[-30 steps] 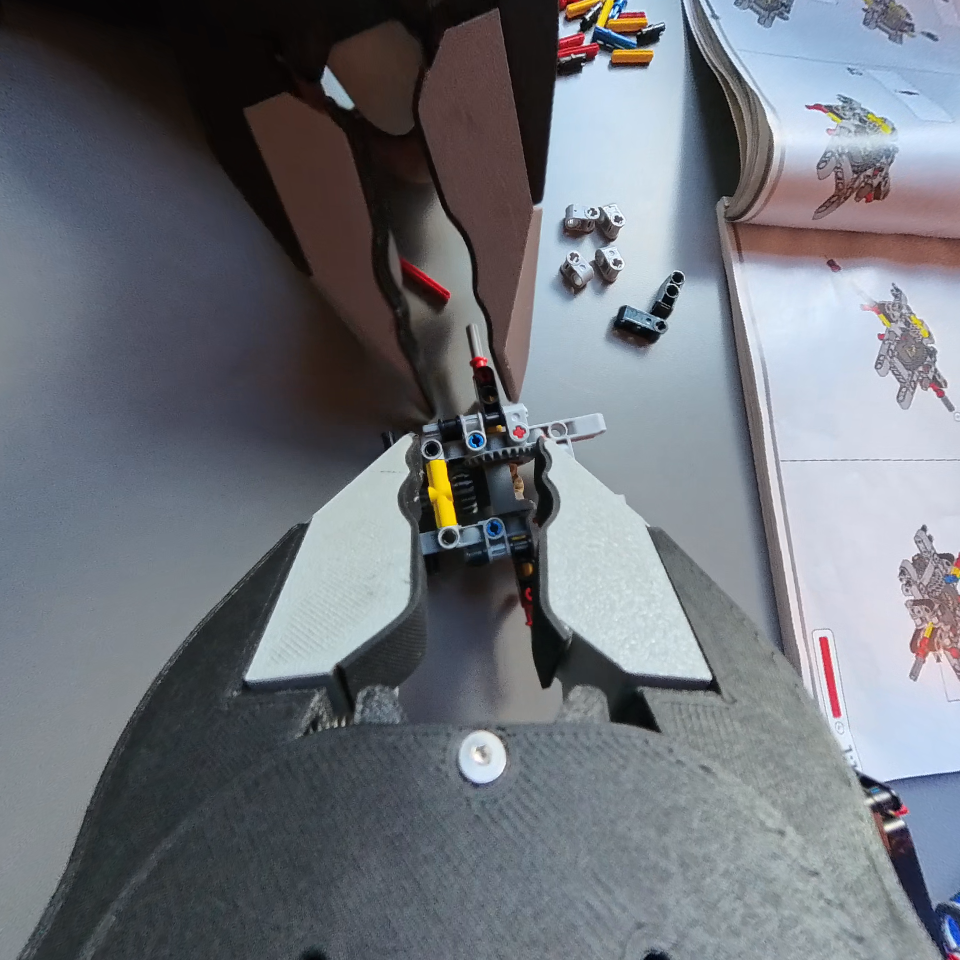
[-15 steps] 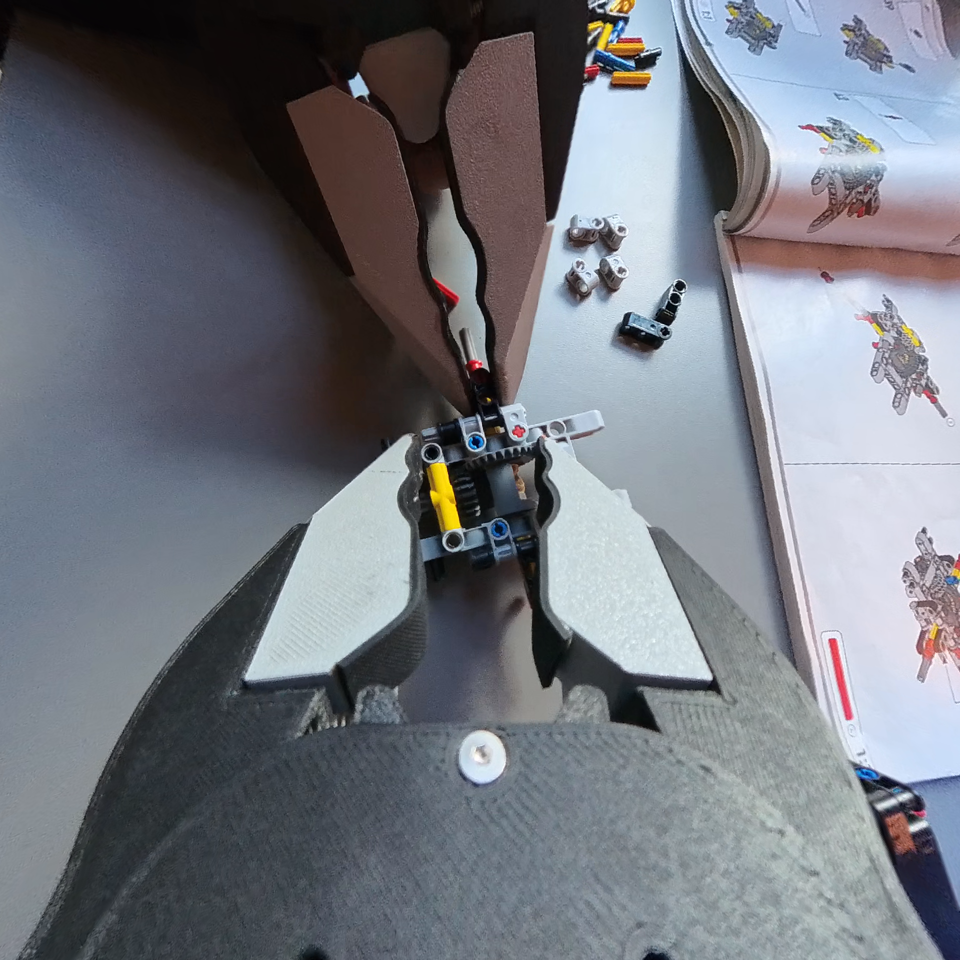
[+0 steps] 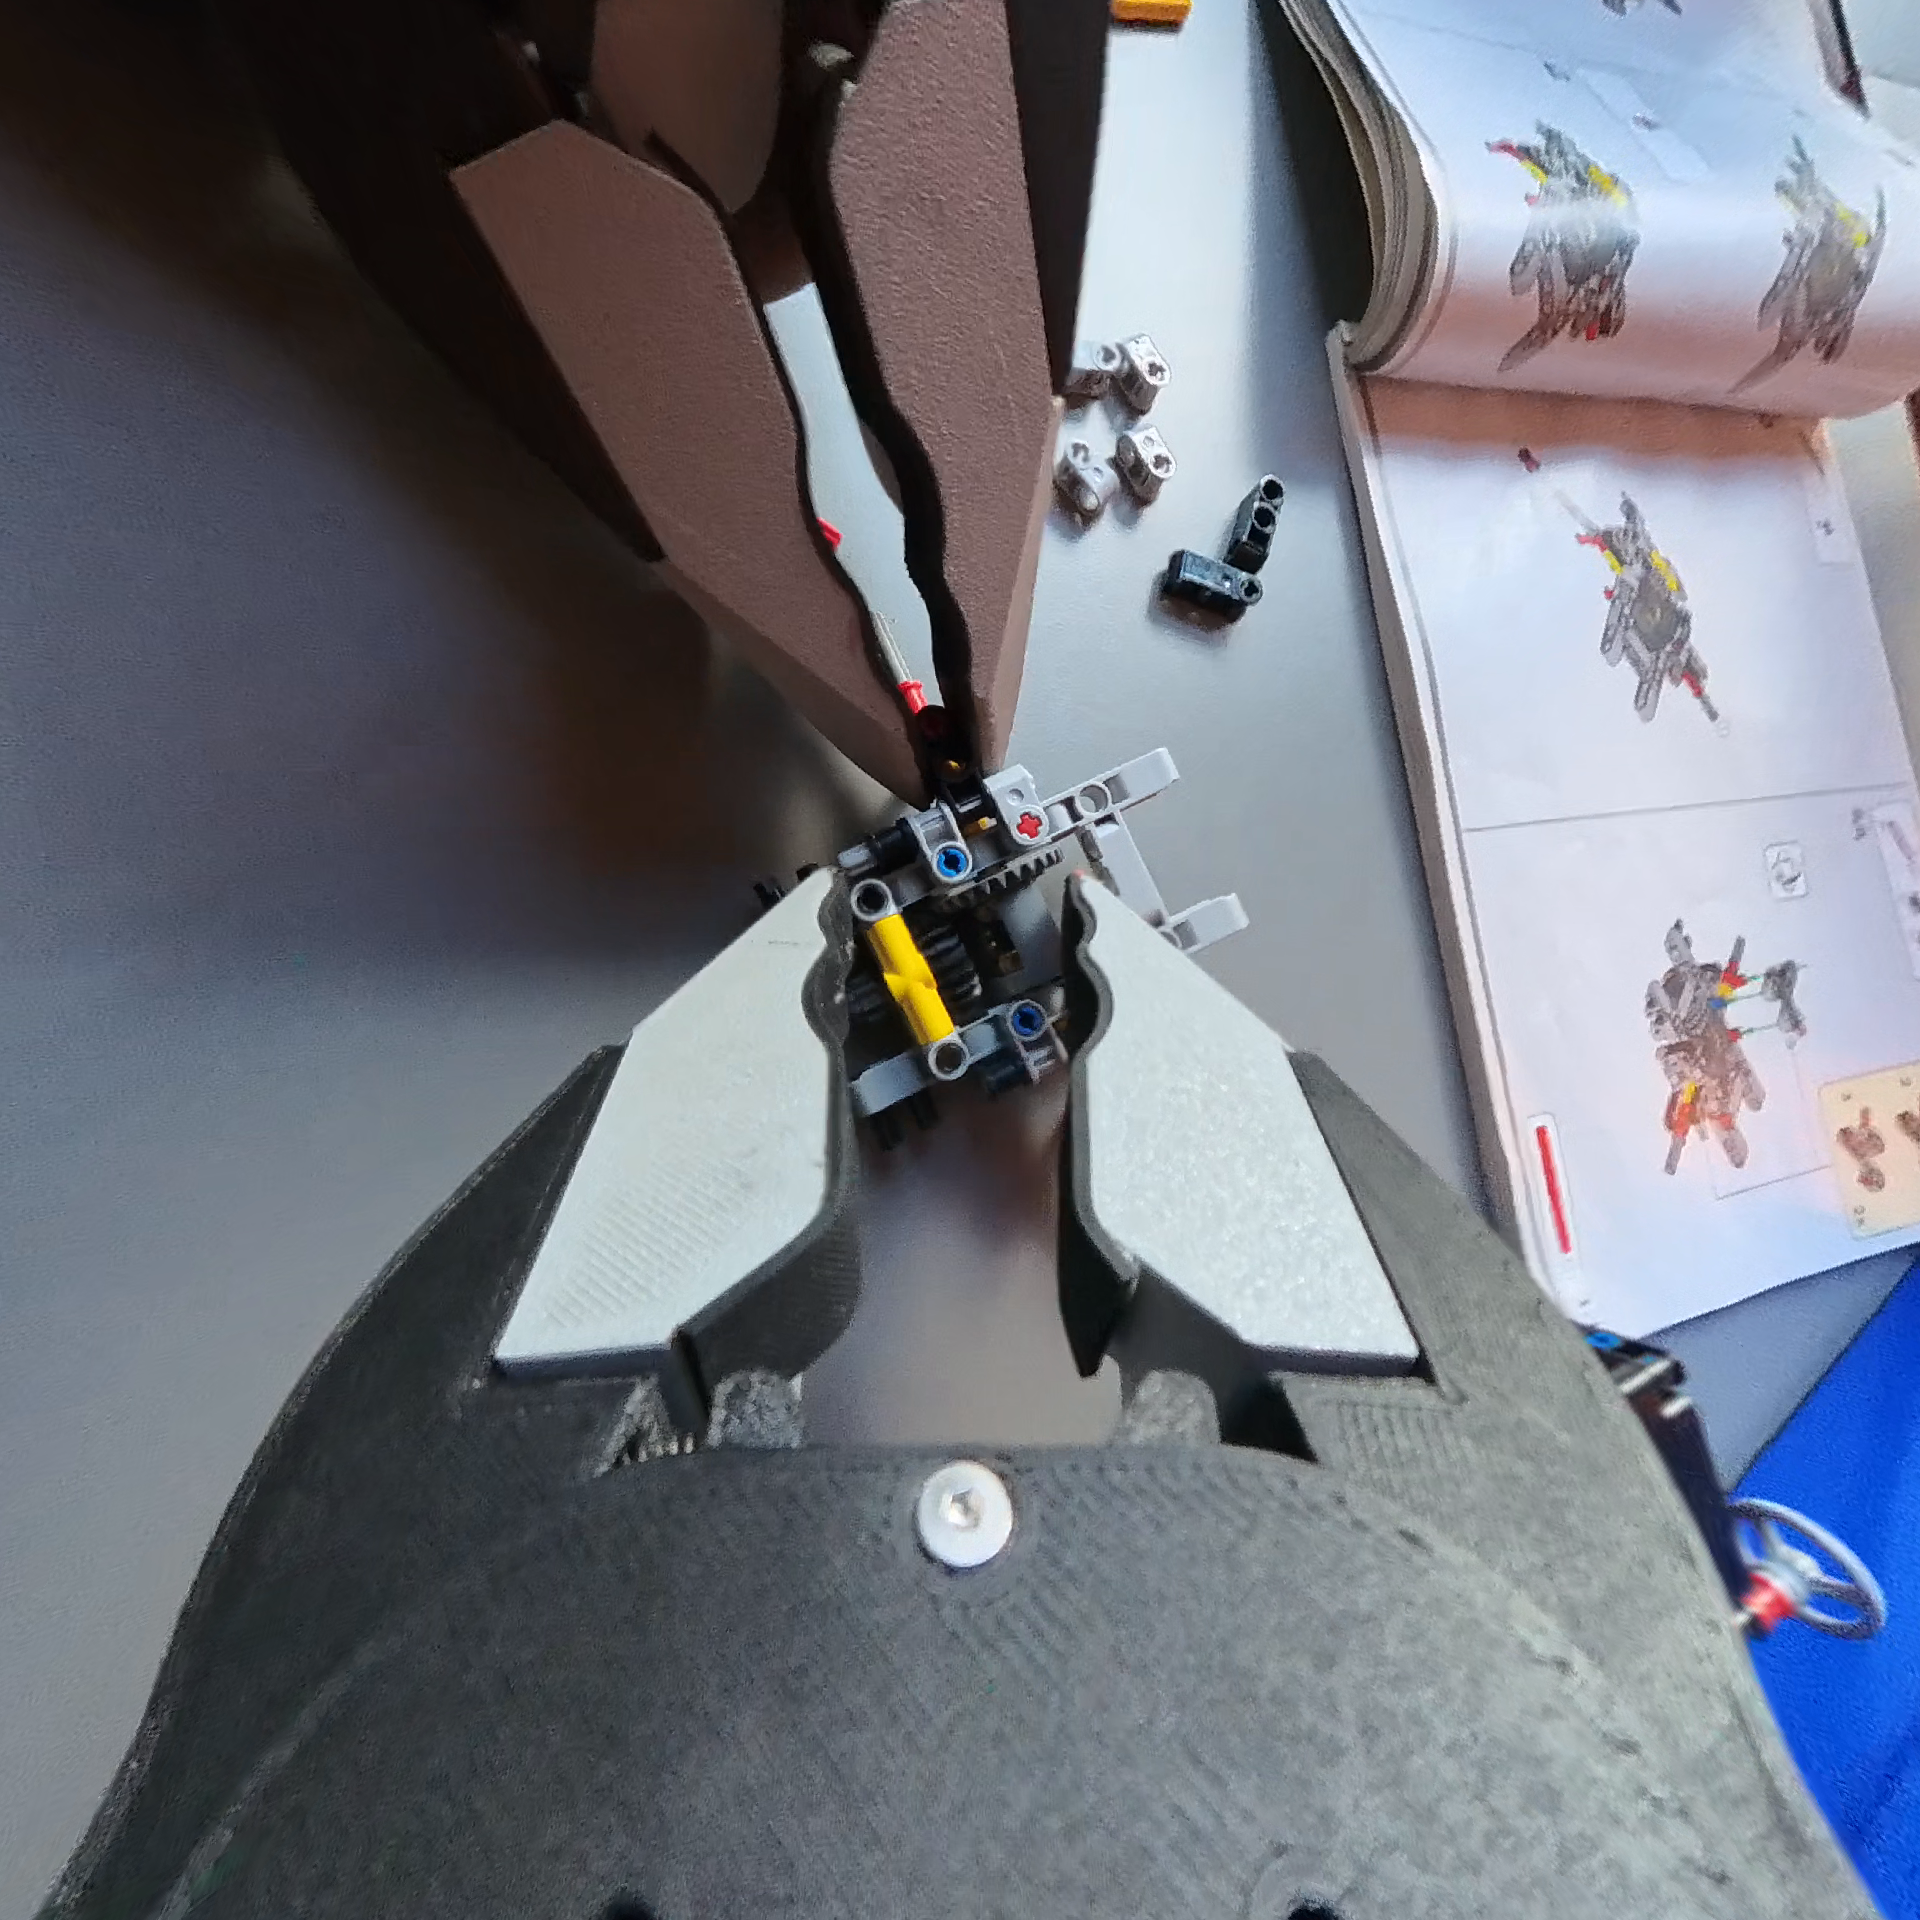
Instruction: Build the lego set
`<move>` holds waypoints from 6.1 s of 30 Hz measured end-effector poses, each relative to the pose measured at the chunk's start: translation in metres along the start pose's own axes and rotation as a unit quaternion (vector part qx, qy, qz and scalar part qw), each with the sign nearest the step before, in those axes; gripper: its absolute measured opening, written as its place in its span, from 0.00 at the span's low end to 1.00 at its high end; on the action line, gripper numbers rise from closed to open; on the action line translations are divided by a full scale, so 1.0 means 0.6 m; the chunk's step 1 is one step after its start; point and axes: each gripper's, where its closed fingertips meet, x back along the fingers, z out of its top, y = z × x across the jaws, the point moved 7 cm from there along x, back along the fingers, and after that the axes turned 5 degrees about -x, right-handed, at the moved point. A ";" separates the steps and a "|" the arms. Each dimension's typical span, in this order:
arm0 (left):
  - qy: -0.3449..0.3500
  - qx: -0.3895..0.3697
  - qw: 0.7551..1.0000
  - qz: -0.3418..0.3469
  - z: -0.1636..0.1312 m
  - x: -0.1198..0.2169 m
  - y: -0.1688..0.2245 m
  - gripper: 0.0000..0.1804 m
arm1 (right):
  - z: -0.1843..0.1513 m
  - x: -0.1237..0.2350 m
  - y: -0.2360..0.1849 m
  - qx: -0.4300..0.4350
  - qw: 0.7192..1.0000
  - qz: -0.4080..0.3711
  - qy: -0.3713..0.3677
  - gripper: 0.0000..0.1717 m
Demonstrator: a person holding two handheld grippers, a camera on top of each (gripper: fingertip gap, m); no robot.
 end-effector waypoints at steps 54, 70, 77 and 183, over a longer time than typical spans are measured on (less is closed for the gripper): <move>-0.009 0.017 0.999 0.029 -0.003 0.011 0.011 0.03 | 0.033 -0.018 0.001 0.009 0.991 0.063 -0.114 0.23; -0.005 0.075 0.997 -0.014 -0.009 0.010 0.002 0.03 | 0.026 -0.014 0.006 -0.010 0.995 0.082 -0.058 0.22; -0.008 0.114 0.993 -0.004 -0.014 0.011 -0.012 0.03 | 0.029 0.023 -0.039 0.036 0.990 -0.136 0.016 0.10; -0.056 -0.161 0.966 -0.194 0.101 -0.041 0.091 0.23 | -0.104 0.085 -0.064 -0.033 0.988 0.099 0.114 0.20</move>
